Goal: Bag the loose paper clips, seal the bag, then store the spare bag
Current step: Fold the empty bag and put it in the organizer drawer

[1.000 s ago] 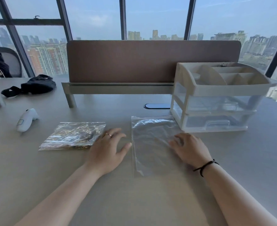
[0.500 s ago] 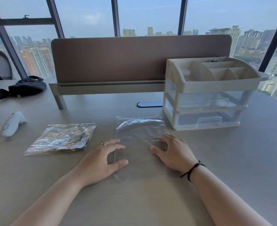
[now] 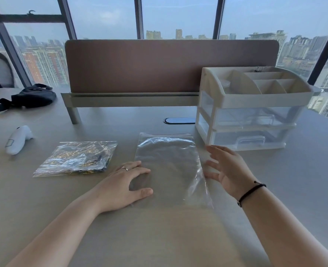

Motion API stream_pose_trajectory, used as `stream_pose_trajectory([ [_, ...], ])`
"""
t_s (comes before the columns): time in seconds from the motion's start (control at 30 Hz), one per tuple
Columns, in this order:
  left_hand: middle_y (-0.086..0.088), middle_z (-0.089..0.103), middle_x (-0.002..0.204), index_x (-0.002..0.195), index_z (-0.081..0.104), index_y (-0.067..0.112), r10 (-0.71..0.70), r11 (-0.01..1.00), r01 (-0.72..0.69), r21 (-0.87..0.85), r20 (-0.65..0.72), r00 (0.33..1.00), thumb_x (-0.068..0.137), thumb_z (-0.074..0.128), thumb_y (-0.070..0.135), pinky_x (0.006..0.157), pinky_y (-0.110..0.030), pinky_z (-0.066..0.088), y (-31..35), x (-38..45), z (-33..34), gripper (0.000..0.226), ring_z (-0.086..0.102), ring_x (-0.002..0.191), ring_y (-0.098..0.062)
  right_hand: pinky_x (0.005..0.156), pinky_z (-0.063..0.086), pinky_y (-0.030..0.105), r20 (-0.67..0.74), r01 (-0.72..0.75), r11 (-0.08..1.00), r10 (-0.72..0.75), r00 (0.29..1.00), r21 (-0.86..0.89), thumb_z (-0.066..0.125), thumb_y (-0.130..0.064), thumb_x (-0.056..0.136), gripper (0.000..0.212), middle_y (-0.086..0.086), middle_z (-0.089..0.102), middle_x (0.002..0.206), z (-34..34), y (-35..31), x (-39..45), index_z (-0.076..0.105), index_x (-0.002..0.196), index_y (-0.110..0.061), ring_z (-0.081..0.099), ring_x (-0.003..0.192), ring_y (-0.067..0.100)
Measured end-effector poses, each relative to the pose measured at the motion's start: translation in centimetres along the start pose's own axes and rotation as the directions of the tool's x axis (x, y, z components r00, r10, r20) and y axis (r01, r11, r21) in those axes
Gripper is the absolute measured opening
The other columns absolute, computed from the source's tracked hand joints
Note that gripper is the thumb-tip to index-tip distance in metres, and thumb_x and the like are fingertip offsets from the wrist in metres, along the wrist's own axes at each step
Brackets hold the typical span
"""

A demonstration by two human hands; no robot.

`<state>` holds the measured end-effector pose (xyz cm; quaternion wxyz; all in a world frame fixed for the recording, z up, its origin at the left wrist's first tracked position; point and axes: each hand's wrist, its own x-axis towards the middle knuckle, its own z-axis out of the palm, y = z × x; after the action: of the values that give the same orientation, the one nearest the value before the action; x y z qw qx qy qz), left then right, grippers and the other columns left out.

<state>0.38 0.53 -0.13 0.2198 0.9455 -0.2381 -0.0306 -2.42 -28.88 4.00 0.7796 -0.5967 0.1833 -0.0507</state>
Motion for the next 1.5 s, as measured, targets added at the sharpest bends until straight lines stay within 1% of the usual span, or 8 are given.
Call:
stream_pose_trajectory([
  [0.17,0.020,0.021,0.158,0.138,0.040,0.049,-0.014,1.000,0.014,-0.008,0.014,1.000,0.073,0.055,0.079,0.119,-0.031,0.018,0.0,0.0,0.0,0.074,0.010,0.146,0.001,0.059,0.058,0.036,0.066,0.020,0.964,-0.003,0.998,-0.264,0.078,-0.013,0.082,0.048,0.013,0.064,0.109,0.5,1.1,-0.3,0.055,0.124,-0.015,0.065,0.078,0.020],
  [0.37,0.020,0.021,0.158,0.138,0.040,0.050,-0.010,1.000,0.009,-0.013,-0.015,1.000,0.072,0.055,0.081,0.118,-0.030,0.021,0.0,-0.1,0.1,0.075,0.015,0.145,0.001,0.049,0.056,0.033,0.295,0.110,0.829,0.069,0.953,-0.549,0.075,-0.002,0.083,0.032,0.015,0.067,0.069,1.1,1.8,-1.1,0.066,0.110,-0.018,0.062,0.048,0.021],
  [0.5,0.024,0.025,0.154,0.134,0.045,0.051,0.050,0.995,-0.055,-0.087,-0.056,0.997,0.069,0.059,0.081,0.115,-0.025,0.023,0.7,-0.3,-0.4,0.073,0.016,0.143,0.006,0.040,0.050,0.025,0.260,0.071,0.925,0.030,0.965,-0.373,0.067,0.003,0.087,0.021,0.030,0.070,0.082,1.3,1.5,-1.2,0.069,0.106,-0.005,0.057,0.045,0.016],
  [0.67,0.034,0.035,0.144,0.128,0.051,0.052,0.189,0.976,-0.199,-0.088,-0.112,0.976,0.057,0.073,0.077,0.106,-0.014,0.027,2.4,-1.1,-1.1,0.079,0.030,0.133,0.015,0.041,0.048,0.018,0.137,-0.124,0.992,0.125,0.983,-0.014,0.064,0.002,0.090,0.018,0.010,0.069,0.078,0.8,1.0,-0.3,0.069,0.107,-0.001,0.056,0.043,0.009],
  [0.83,0.022,0.071,0.102,0.097,0.074,0.033,0.292,0.940,-0.329,-0.088,-0.289,0.912,0.078,0.080,0.030,0.084,-0.025,0.052,2.7,-0.8,-0.6,0.020,0.066,0.096,0.005,0.041,0.051,0.014,0.155,-0.201,0.974,0.183,0.971,0.109,0.063,0.003,0.091,0.022,0.010,0.065,0.081,0.6,1.1,0.2,0.067,0.112,0.002,0.055,0.040,0.006],
  [0.97,0.014,0.076,0.079,0.088,0.078,0.026,0.188,0.936,-0.281,-0.212,-0.374,0.908,0.084,0.076,0.023,0.068,-0.034,0.054,2.7,-0.7,-0.8,0.005,0.071,0.071,-0.011,0.042,0.051,0.015,0.140,-0.192,0.975,0.176,0.974,0.109,0.063,0.002,0.091,0.020,0.006,0.067,0.071,0.4,1.0,0.5,0.067,0.110,0.000,0.057,0.041,0.007],
  [1.27,-0.012,0.076,0.074,0.083,0.078,0.017,-0.059,0.720,-0.173,-0.672,-0.307,0.950,0.078,0.071,0.022,0.072,-0.046,0.062,2.1,-0.4,-1.5,0.010,0.074,0.071,-0.031,0.044,0.053,0.018,0.092,-0.087,0.996,0.085,0.992,0.011,0.068,-0.002,0.088,0.013,0.008,0.069,0.074,-0.2,0.6,0.3,0.069,0.101,-0.002,0.060,0.052,0.010],
  [1.5,-0.014,0.075,0.067,0.082,0.075,0.009,-0.227,0.622,-0.137,-0.770,-0.346,0.910,0.084,0.068,0.004,0.047,-0.026,0.056,1.7,0.1,-2.2,0.009,0.071,0.055,-0.023,0.062,0.061,0.032,0.470,0.004,0.998,0.027,0.882,-0.063,0.049,-0.002,0.097,0.033,0.005,0.072,0.122,-1.7,-0.8,-0.5,0.066,0.124,-0.011,0.073,0.076,0.029],
])
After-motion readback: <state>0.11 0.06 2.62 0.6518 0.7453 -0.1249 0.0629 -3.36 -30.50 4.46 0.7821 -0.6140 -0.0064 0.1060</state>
